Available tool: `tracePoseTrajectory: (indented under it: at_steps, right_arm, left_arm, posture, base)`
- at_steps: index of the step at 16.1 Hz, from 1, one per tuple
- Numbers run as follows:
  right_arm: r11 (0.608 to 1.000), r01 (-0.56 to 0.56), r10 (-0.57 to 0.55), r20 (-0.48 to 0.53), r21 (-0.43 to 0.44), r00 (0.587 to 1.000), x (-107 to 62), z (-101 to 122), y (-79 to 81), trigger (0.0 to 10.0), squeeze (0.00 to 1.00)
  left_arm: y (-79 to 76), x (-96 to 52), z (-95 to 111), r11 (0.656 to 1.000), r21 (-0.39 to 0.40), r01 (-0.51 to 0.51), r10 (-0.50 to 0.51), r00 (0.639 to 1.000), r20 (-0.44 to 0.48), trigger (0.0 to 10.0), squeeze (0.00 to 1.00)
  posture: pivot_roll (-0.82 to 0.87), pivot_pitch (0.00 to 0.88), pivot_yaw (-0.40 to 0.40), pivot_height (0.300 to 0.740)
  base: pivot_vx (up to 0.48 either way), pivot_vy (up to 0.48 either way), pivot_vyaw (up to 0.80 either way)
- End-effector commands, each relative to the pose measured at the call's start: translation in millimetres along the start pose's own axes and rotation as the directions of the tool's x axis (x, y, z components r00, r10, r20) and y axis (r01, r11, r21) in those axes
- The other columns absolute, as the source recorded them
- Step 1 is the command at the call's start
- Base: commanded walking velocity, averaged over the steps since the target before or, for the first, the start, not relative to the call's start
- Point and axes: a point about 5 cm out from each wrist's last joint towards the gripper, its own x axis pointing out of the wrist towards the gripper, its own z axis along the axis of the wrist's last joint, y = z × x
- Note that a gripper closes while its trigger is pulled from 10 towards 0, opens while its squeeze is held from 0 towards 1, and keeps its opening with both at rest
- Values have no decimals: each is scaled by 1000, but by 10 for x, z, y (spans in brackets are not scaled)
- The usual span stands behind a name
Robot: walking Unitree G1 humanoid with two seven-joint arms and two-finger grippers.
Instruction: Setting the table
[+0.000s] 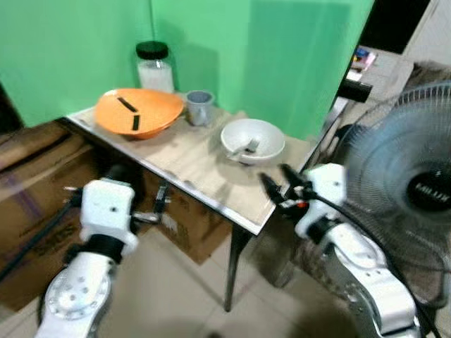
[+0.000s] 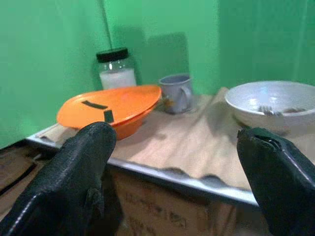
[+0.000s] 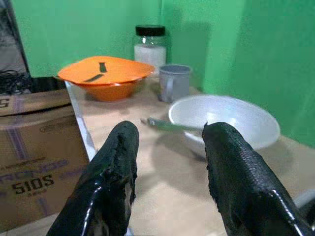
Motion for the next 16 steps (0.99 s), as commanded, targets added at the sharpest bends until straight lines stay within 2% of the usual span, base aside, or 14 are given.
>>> tracePoseTrajectory:
  at_steps: [1,16]
  right_arm:
    - [1000,26,-26,-1,-17,1000,-33,14,-85,10000,0]
    - [1000,26,-26,-1,-17,1000,-33,14,-85,10000,0]
  left_arm:
    - [-54,9,25,1000,-1,26,-26,1000,9,10000,0]
    - [-54,9,25,1000,-1,26,-26,1000,9,10000,0]
  posture:
    - [141,0,-21,740]
    - [141,0,-21,740]
  base:
    - [341,0,0]
    - [341,0,0]
